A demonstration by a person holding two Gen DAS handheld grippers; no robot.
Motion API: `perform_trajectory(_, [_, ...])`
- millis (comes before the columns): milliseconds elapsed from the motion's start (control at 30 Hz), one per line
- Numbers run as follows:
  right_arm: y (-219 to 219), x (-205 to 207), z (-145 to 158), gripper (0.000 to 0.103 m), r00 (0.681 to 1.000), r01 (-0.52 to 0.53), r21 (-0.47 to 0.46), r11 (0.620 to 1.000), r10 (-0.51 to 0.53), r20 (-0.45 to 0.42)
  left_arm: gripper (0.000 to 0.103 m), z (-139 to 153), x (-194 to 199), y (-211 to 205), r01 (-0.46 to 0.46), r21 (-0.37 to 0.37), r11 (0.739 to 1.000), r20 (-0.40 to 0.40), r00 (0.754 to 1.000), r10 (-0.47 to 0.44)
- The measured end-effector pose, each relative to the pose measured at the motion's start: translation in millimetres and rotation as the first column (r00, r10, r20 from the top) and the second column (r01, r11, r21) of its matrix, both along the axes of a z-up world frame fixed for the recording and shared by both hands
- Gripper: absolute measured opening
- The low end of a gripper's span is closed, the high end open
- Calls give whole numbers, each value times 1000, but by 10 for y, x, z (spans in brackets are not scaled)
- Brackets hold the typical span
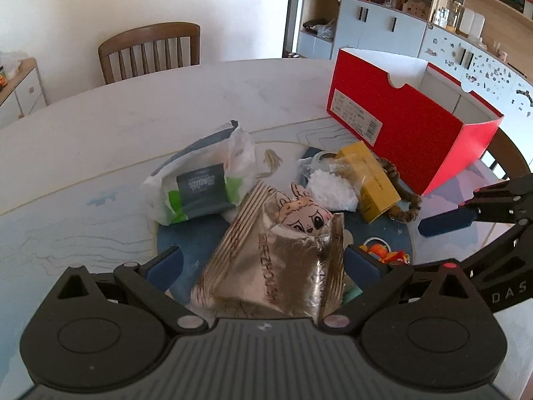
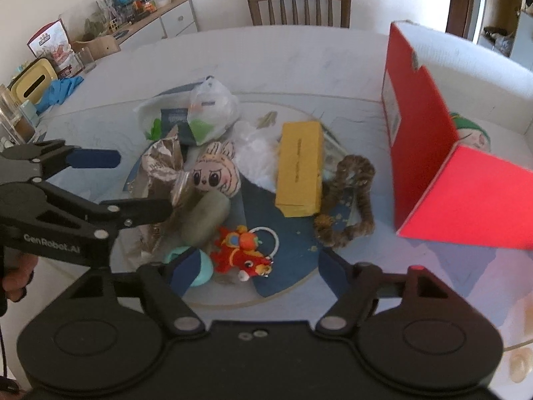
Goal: Organize objects
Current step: 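Grasp the silver ZHOUSHI foil bag with left tool while right tool approaches the red toy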
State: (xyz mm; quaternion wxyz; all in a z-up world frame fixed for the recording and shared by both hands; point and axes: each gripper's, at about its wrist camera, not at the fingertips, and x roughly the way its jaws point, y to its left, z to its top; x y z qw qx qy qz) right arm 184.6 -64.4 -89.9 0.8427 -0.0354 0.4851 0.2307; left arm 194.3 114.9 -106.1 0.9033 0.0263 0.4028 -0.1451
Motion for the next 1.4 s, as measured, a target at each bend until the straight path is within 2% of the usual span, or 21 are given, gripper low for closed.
perform_trajectory(133, [29, 39, -58, 71, 1000, -10, 7, 1000, 10, -29, 102, -80, 111, 43, 17, -34, 999, -51, 999, -18])
perform_trajectory(233, [59, 54, -66, 67, 999, -16, 19, 1000, 16, -34, 102, -103, 129, 71, 19, -57, 998, -59, 998, -22])
perform_trajectory(400, [102, 84, -73, 60, 998, -30, 45, 999, 32, -59, 94, -119, 147, 90, 27, -93, 995, -74, 997, -34])
perform_trajectory(667, [42, 164, -97, 50, 994, 13, 107, 994, -2, -105, 67, -100, 177, 200, -6, -145, 989, -97, 995, -8])
perform_trajectory(700, [39, 166, -102, 47, 994, 15, 107, 994, -3, -107, 54, -98, 172, 206, -4, -151, 989, -98, 995, -11])
perform_trajectory(800, [37, 145, -101, 41, 995, 17, 106, 994, -7, -99, 50, -62, 146, 160, 8, -130, 992, -77, 997, -18])
perform_trajectory(833, [36, 139, -94, 28, 996, 24, 97, 995, -15, -92, 48, -46, 135, 136, 14, -114, 993, -66, 998, -22])
perform_trajectory(967, [-42, 144, -75, 23, 994, 45, 133, 990, -30, -107, 45, -11, 109, 128, 15, -109, 994, -61, 998, -21])
perform_trajectory(1000, [-53, 138, -65, 17, 994, 46, 138, 989, -32, -106, 44, -4, 105, 130, 11, -109, 994, -64, 998, -18])
perform_trajectory(1167, [-42, 78, 10, 15, 998, 30, 132, 991, -21, -65, 41, 40, 49, 111, 5, -81, 997, -65, 998, -11])
perform_trajectory(1400, [-19, -47, 193, 14, 1000, -20, 93, 995, 18, 23, 41, 188, -68, 116, -3, -80, 997, -56, 998, -1])
